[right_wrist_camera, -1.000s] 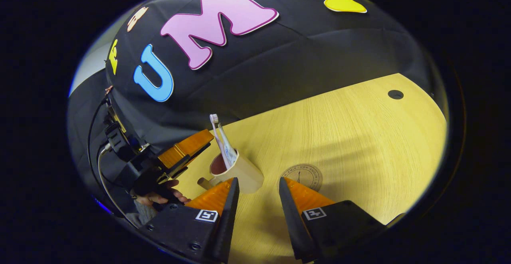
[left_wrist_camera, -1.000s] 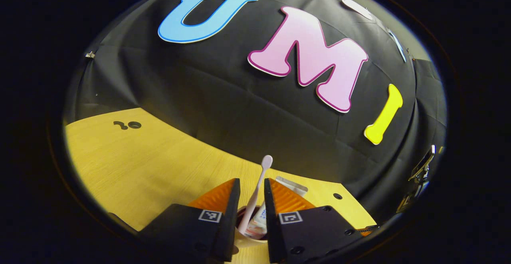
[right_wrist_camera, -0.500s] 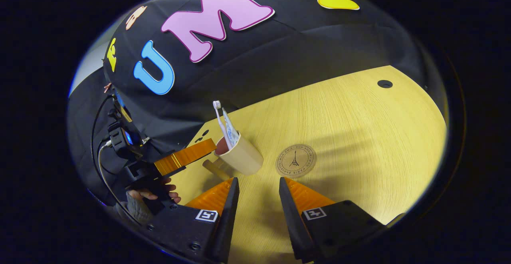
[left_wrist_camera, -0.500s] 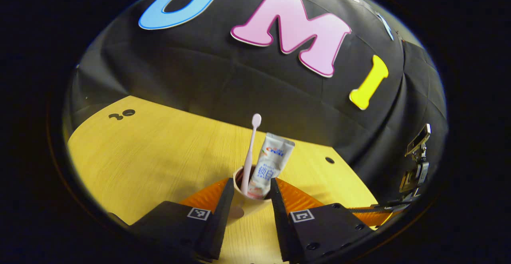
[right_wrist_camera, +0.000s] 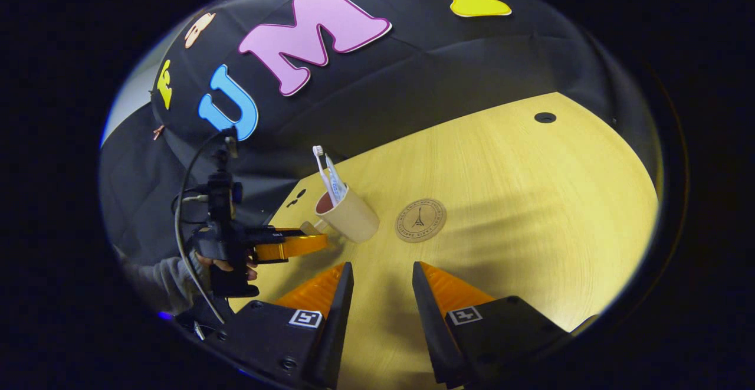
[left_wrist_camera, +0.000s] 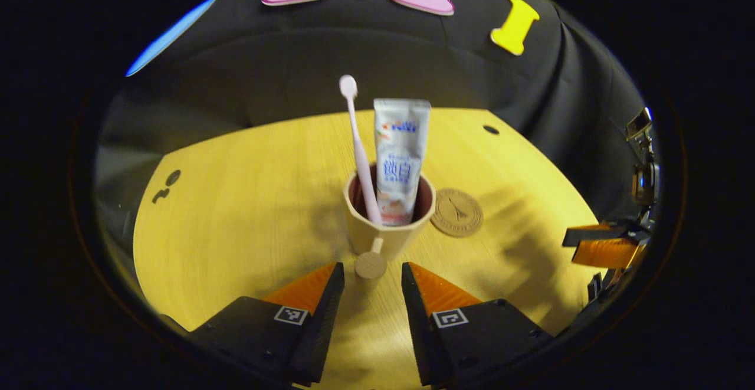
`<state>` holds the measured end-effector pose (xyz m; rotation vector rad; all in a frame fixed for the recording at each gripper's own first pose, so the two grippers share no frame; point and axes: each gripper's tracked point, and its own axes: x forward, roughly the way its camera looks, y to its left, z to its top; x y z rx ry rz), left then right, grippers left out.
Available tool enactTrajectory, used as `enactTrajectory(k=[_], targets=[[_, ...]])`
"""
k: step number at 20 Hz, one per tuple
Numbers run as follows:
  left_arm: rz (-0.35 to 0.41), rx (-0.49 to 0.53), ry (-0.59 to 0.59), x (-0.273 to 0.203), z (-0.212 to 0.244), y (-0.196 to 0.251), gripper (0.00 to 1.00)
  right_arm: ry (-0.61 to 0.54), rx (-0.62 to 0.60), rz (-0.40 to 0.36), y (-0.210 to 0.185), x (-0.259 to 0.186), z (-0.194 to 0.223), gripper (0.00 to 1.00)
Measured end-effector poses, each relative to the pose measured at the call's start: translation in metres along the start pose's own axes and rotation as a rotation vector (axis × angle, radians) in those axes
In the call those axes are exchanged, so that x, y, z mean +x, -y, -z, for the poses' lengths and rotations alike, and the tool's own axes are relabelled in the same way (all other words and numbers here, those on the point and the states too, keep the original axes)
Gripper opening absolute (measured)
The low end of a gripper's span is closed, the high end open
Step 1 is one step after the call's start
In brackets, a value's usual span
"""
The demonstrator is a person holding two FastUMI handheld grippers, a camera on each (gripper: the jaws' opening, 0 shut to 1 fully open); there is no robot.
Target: Put the toothbrush and toothpaste on the desktop into the cup, then pick up the cup and place it on the coaster on the desktop.
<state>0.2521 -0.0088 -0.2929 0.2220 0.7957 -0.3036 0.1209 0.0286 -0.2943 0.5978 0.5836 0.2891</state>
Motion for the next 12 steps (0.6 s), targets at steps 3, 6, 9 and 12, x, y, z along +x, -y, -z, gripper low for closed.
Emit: enactTrajectory(k=[3, 6, 9, 12], targets=[[-0.004, 0.054, -0.106, 0.016, 0.009, -0.006, 0.62, 0.006, 0.019, 0.024, 0.014, -0.011, 0.002, 0.62], [0.0, 0.067, -0.12, 0.023, -0.002, -0.005, 0.62, 0.005, 0.042, 0.054, 0.028, -0.02, 0.007, 0.62], [-0.002, 0.076, -0.185, 0.029, -0.005, -0.009, 0.61, 0.007, 0.062, 0.07, 0.036, -0.023, 0.009, 0.62], [-0.034, 0.123, -0.245, 0.034, -0.005, -0.018, 0.58, 0.017, 0.072, 0.079, 0.039, -0.025, 0.009, 0.62]])
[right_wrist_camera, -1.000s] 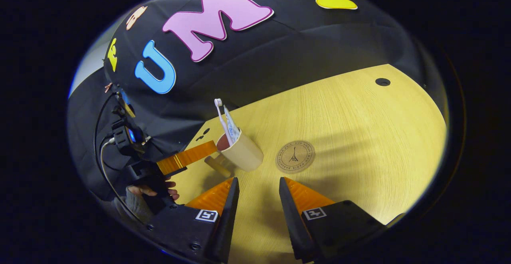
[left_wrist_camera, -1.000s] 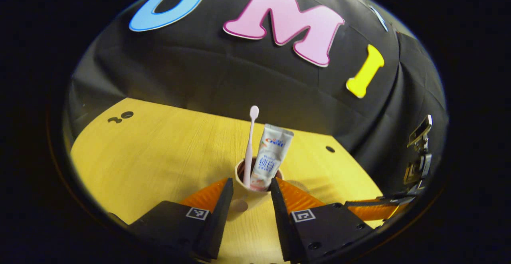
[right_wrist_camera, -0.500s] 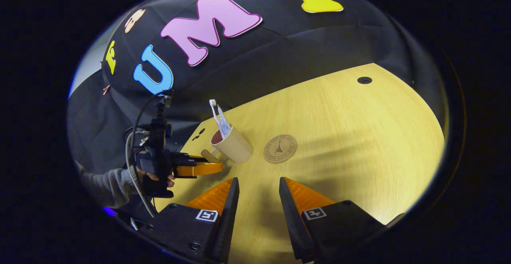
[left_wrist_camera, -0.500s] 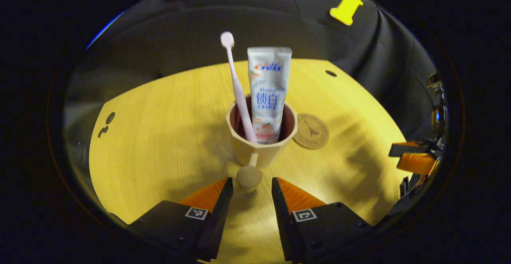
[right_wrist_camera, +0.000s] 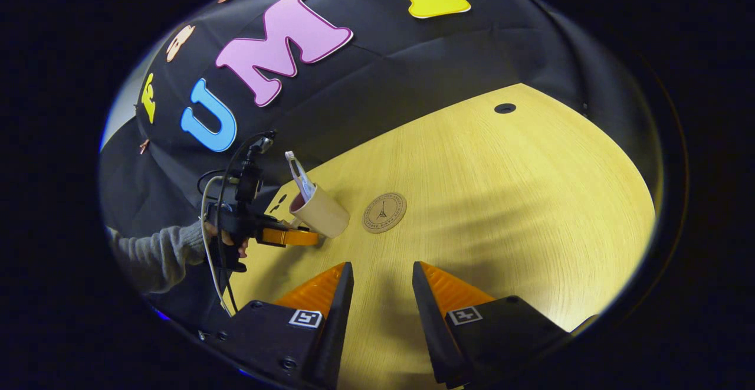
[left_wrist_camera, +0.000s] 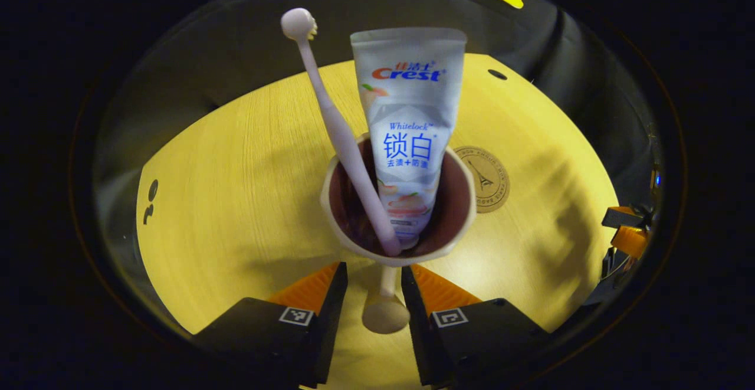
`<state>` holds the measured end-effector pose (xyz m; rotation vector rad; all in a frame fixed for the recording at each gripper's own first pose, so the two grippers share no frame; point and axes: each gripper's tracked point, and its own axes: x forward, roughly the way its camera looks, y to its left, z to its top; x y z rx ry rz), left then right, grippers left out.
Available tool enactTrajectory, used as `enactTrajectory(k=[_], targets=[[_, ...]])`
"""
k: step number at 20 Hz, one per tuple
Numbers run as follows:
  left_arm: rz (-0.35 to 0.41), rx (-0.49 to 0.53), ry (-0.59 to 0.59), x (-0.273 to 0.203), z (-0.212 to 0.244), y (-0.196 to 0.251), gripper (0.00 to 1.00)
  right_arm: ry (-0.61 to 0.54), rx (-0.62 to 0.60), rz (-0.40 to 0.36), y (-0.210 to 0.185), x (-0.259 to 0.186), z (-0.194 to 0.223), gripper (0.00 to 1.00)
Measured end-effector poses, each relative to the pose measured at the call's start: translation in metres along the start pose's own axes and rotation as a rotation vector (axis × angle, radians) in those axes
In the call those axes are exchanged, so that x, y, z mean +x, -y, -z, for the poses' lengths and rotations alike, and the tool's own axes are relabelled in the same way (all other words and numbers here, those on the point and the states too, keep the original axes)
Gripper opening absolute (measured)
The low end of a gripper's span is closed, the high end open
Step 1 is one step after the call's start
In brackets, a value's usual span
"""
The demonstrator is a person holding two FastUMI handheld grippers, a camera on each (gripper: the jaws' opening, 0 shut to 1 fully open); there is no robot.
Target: Put the toothbrush and toothpaste on the desktop into the cup, then pick up the cup and place it on the coaster on the desktop.
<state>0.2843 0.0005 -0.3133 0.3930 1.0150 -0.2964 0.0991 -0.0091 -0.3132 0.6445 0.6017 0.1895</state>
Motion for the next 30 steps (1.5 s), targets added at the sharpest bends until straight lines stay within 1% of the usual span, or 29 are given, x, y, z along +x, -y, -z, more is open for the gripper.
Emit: enactTrajectory(k=[1, 2, 5, 8, 9, 10, 11, 12, 14, 17, 18, 19, 20, 21, 23, 26, 27, 28, 30], targets=[[0.001, 0.014, -0.014, 0.002, -0.001, 0.001, 0.53, 0.001, 0.001, 0.004, 0.002, -0.001, 0.001, 0.62], [0.006, 0.024, -0.025, 0.003, -0.001, 0.003, 0.55, 0.0, 0.005, 0.006, 0.003, -0.002, 0.001, 0.62], [0.022, 0.044, -0.074, 0.006, 0.001, 0.009, 0.49, -0.004, 0.015, 0.014, 0.006, -0.002, 0.004, 0.62], [0.027, 0.051, -0.087, 0.006, 0.002, 0.011, 0.34, -0.005, 0.017, 0.026, 0.012, -0.005, 0.006, 0.62], [0.032, 0.049, -0.09, 0.006, 0.002, 0.012, 0.38, -0.003, 0.018, 0.029, 0.014, -0.006, 0.006, 0.62], [0.035, 0.049, -0.092, 0.005, 0.003, 0.011, 0.34, -0.001, 0.021, 0.031, 0.015, -0.007, 0.004, 0.62], [0.035, 0.046, -0.091, 0.005, 0.003, 0.011, 0.37, 0.002, 0.023, 0.034, 0.016, -0.007, 0.003, 0.62], [0.034, 0.041, -0.093, 0.005, 0.003, 0.012, 0.33, 0.005, 0.025, 0.037, 0.016, -0.007, 0.002, 0.62], [0.029, 0.041, -0.063, 0.001, -0.003, 0.013, 0.33, 0.006, 0.024, 0.041, 0.017, -0.007, 0.001, 0.62], [0.028, 0.039, -0.053, 0.0, -0.003, 0.016, 0.32, 0.002, 0.017, 0.041, 0.018, -0.008, 0.004, 0.62], [0.027, 0.036, -0.043, -0.001, -0.004, 0.015, 0.36, 0.001, 0.016, 0.04, 0.018, -0.008, 0.004, 0.62], [0.019, 0.032, -0.027, -0.002, -0.007, 0.015, 0.32, 0.001, 0.016, 0.04, 0.018, -0.009, 0.005, 0.62], [0.013, 0.031, -0.008, -0.003, -0.011, 0.014, 0.36, -0.002, 0.016, 0.039, 0.017, -0.009, 0.005, 0.62], [0.008, 0.03, 0.009, -0.006, -0.014, 0.013, 0.32, -0.002, 0.014, 0.038, 0.017, -0.01, 0.006, 0.62], [0.012, 0.029, 0.016, -0.011, -0.015, 0.015, 0.32, -0.001, 0.014, 0.037, 0.017, -0.011, 0.005, 0.62], [0.015, 0.044, 0.028, -0.018, -0.021, 0.023, 0.32, 0.004, 0.023, 0.037, 0.018, -0.013, 0.002, 0.62], [0.018, 0.049, 0.033, -0.019, -0.023, 0.027, 0.36, 0.006, 0.025, 0.038, 0.018, -0.014, 0.002, 0.62], [0.032, 0.057, 0.041, -0.022, -0.029, 0.039, 0.31, 0.006, 0.025, 0.039, 0.02, -0.016, 0.002, 0.62], [0.04, 0.074, 0.047, -0.021, -0.037, 0.053, 0.31, 0.01, 0.026, 0.043, 0.023, -0.023, 0.003, 0.62]])
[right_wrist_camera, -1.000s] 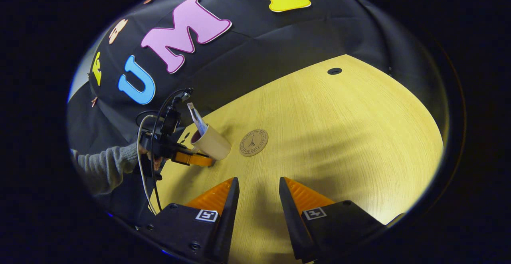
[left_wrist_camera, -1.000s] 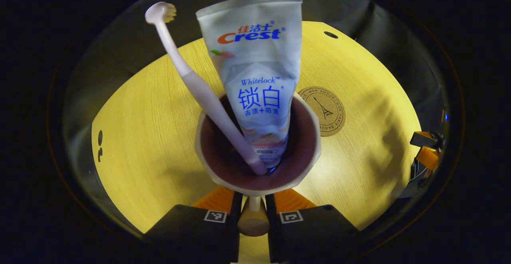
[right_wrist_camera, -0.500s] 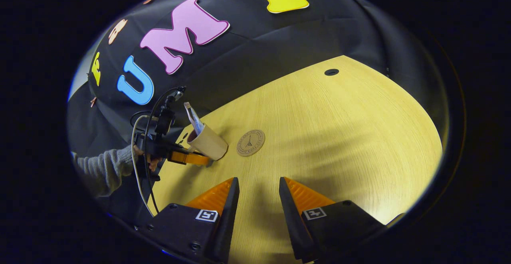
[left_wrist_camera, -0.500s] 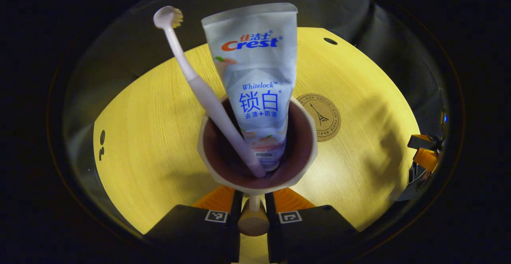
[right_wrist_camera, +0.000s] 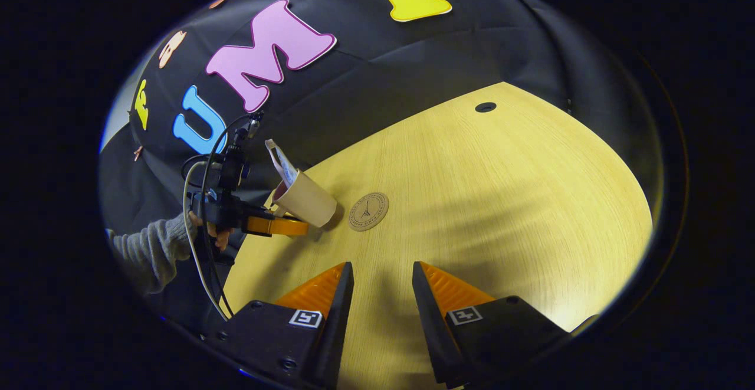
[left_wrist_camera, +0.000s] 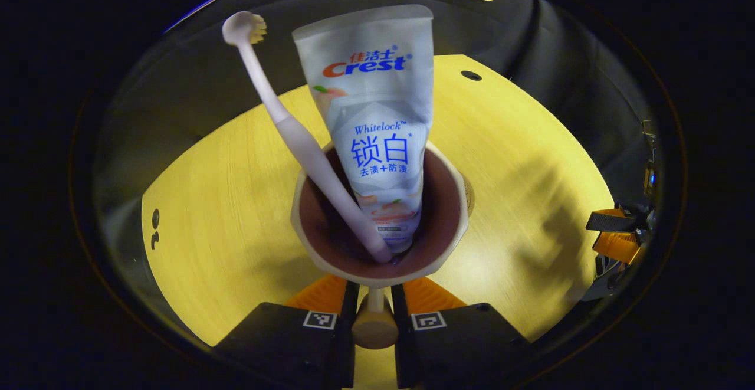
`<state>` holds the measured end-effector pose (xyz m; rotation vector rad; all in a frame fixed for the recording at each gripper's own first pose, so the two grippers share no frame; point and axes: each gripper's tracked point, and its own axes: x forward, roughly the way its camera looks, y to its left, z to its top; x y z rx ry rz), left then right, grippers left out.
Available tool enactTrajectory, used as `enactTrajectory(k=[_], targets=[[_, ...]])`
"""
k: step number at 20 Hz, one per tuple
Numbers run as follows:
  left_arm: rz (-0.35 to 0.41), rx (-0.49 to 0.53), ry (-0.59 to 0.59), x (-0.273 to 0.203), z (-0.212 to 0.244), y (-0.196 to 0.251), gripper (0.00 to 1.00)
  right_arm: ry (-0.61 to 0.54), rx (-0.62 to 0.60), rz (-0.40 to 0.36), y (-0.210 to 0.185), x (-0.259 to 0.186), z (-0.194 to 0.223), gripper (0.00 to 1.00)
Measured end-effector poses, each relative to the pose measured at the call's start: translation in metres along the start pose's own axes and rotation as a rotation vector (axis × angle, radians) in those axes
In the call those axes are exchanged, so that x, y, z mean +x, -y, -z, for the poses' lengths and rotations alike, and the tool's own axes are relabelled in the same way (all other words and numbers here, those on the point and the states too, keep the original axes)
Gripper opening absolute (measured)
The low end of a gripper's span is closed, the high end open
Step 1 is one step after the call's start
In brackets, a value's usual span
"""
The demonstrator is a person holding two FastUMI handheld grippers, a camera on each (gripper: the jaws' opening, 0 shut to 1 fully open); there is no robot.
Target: Put the toothbrush and toothpaste on the desktop into the cup, then pick up the cup and place it on the coaster on the desktop.
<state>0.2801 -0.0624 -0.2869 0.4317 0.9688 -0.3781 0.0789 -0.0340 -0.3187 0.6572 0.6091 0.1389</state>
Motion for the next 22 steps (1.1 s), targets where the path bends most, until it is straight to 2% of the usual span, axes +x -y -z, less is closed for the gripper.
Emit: enactTrajectory(k=[4, 5, 6, 8, 9, 11, 14, 15, 20, 21, 22], targets=[[0.019, 0.043, 0.0, 0.011, -0.017, 0.025, 0.31, 0.012, 0.001, 0.016, 0.01, -0.01, -0.003, 0.62], [0.022, 0.047, 0.0, 0.014, -0.019, 0.03, 0.36, 0.016, 0.007, 0.024, 0.014, -0.014, -0.004, 0.62], [0.027, 0.049, -0.001, 0.017, -0.023, 0.036, 0.31, 0.024, 0.017, 0.03, 0.018, -0.016, -0.007, 0.62], [0.032, 0.057, -0.007, 0.021, -0.027, 0.043, 0.31, 0.036, 0.033, 0.04, 0.025, -0.02, -0.011, 0.62], [0.032, 0.065, -0.009, 0.024, -0.03, 0.048, 0.36, 0.039, 0.04, 0.044, 0.029, -0.021, -0.011, 0.62], [0.032, 0.072, -0.017, 0.03, -0.033, 0.055, 0.36, 0.037, 0.043, 0.05, 0.033, -0.023, -0.011, 0.62], [0.028, 0.073, -0.027, 0.044, -0.036, 0.059, 0.27, 0.03, 0.041, 0.052, 0.038, -0.021, -0.011, 0.62], [0.028, 0.072, -0.029, 0.048, -0.036, 0.061, 0.31, 0.029, 0.041, 0.053, 0.039, -0.023, -0.011, 0.62], [0.019, 0.073, -0.023, 0.05, -0.035, 0.061, 0.31, 0.023, 0.056, 0.056, 0.045, -0.023, -0.012, 0.62], [0.019, 0.077, -0.028, 0.048, -0.034, 0.061, 0.36, 0.025, 0.059, 0.055, 0.045, -0.021, -0.014, 0.62], [0.02, 0.077, -0.026, 0.05, -0.035, 0.063, 0.31, 0.025, 0.059, 0.056, 0.045, -0.022, -0.013, 0.62]])
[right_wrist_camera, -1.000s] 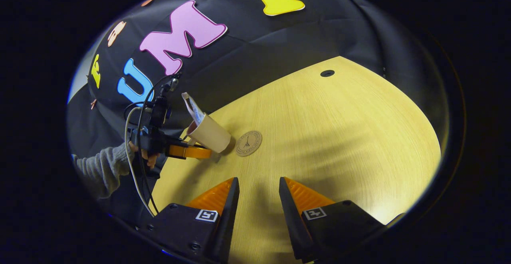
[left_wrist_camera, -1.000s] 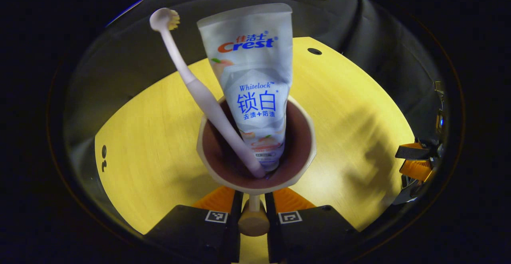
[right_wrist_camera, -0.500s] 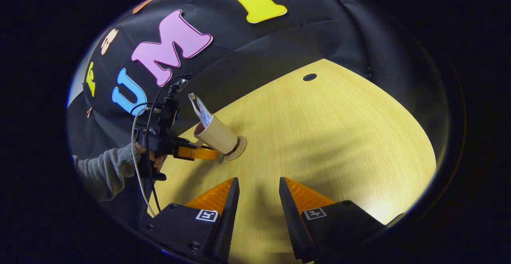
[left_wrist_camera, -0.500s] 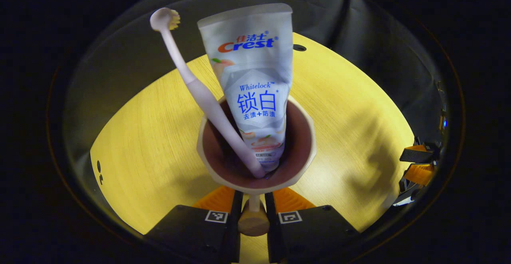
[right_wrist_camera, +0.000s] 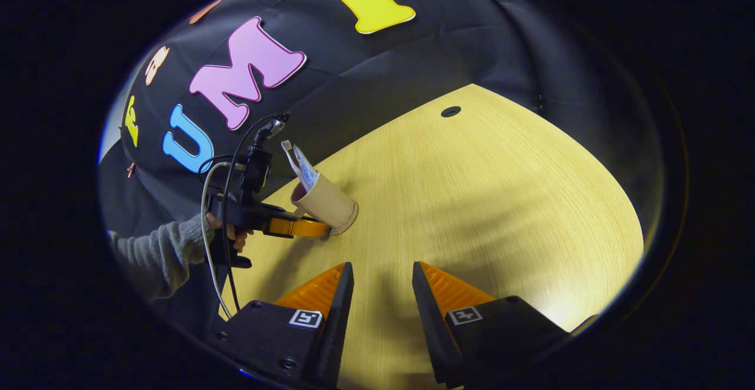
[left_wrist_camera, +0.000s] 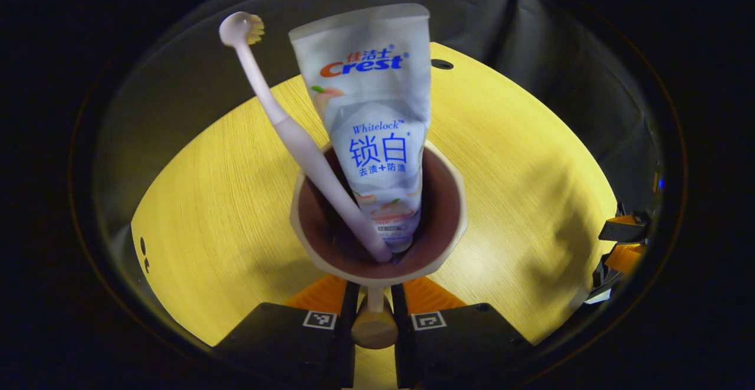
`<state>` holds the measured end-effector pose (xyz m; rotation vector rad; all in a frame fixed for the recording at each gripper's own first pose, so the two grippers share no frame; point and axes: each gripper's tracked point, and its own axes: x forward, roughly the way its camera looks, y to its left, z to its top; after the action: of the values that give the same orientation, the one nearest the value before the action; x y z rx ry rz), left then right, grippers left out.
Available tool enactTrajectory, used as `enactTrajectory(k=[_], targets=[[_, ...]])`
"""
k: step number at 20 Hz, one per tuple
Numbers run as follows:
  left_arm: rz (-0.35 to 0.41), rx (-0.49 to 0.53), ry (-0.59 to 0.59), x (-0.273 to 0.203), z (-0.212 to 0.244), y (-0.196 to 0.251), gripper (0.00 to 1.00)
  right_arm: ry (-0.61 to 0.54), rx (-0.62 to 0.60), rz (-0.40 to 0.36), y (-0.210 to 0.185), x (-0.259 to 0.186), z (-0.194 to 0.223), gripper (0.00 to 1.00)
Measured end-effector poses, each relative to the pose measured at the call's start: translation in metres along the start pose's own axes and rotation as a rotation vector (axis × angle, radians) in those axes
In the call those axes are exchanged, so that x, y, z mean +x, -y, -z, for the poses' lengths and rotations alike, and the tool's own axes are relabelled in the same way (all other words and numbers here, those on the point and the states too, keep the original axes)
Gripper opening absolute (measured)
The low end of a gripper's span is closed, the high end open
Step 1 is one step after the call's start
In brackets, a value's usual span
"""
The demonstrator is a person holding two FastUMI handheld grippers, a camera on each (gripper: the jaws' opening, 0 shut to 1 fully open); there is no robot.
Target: Put the toothbrush and toothpaste on the desktop into the cup, then pick up the cup and place it on the coaster on the desktop.
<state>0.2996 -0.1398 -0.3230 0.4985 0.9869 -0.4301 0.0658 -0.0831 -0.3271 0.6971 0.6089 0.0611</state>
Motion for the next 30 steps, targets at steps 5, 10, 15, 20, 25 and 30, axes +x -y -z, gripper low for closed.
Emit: enactTrajectory(k=[5, 10, 15, 20, 25, 30], targets=[[-0.01, -0.008, -0.017, 0.006, 0.005, -0.001, 0.34, -0.004, 0.006, 0.0, -0.001, 0.002, -0.001, 0.62], [-0.014, 0.001, -0.019, 0.013, 0.012, -0.002, 0.53, -0.002, 0.005, 0.009, 0.001, 0.0, -0.002, 0.62], [-0.009, 0.016, 0.056, 0.003, -0.002, 0.001, 0.79, 0.001, 0.008, 0.016, 0.0, -0.001, -0.003, 0.62], [-0.033, -0.039, 0.149, -0.028, -0.007, -0.003, 0.86, 0.01, -0.006, 0.008, -0.014, -0.004, -0.007, 0.62], [-0.115, -0.151, 0.313, -0.091, -0.001, -0.02, 0.92, 0.024, -0.047, -0.008, -0.041, -0.02, -0.014, 0.71], [-0.151, -0.291, 0.448, -0.156, 0.023, -0.023, 0.92, 0.019, -0.099, -0.027, -0.074, -0.041, -0.01, 0.8]])
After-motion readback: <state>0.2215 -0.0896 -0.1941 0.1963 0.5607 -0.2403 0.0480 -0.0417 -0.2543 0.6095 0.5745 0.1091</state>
